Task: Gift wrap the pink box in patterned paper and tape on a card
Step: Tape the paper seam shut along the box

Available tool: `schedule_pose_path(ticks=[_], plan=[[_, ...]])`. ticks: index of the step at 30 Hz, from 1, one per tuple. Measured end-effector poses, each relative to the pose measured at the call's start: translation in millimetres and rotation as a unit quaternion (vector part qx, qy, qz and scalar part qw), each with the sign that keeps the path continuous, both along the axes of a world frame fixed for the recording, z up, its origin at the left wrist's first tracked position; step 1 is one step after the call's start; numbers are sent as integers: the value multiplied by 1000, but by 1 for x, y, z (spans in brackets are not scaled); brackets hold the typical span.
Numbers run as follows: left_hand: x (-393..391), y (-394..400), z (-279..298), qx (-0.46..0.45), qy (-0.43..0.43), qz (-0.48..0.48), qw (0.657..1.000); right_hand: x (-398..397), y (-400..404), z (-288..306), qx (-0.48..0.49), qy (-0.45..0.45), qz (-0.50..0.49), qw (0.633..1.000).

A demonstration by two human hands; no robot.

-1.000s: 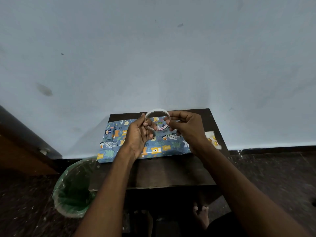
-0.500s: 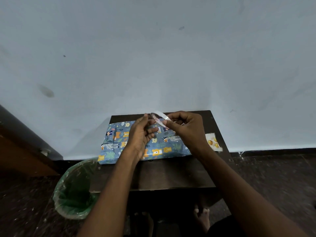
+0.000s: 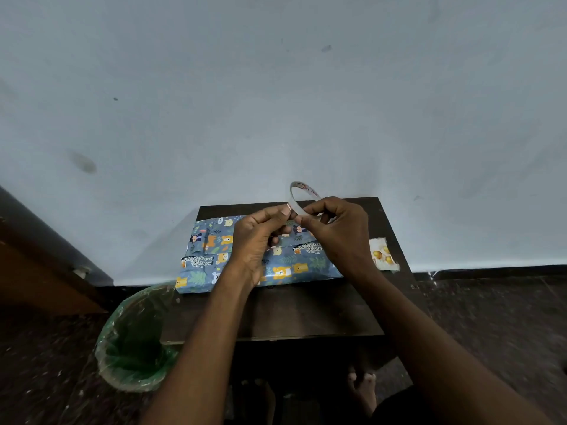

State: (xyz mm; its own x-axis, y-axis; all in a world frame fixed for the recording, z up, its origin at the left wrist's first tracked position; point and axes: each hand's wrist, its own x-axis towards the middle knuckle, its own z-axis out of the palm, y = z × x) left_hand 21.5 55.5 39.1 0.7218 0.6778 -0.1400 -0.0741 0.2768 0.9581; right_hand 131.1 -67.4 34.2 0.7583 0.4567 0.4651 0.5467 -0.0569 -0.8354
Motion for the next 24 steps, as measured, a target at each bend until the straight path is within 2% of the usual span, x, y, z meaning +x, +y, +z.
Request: schedule_pose_path(ticks=[11,15,24], plan=[[-1,5,-3,-67,11,-34,997,-4,2,-1,-8,-7,17,1000],[-3,7,-3,-49,10,-13,999,-5,2,-2,-17,-16,9,1000],[2,-1,-4,50,21,59,997,-14,8,-6,-38,-64,-60,995]])
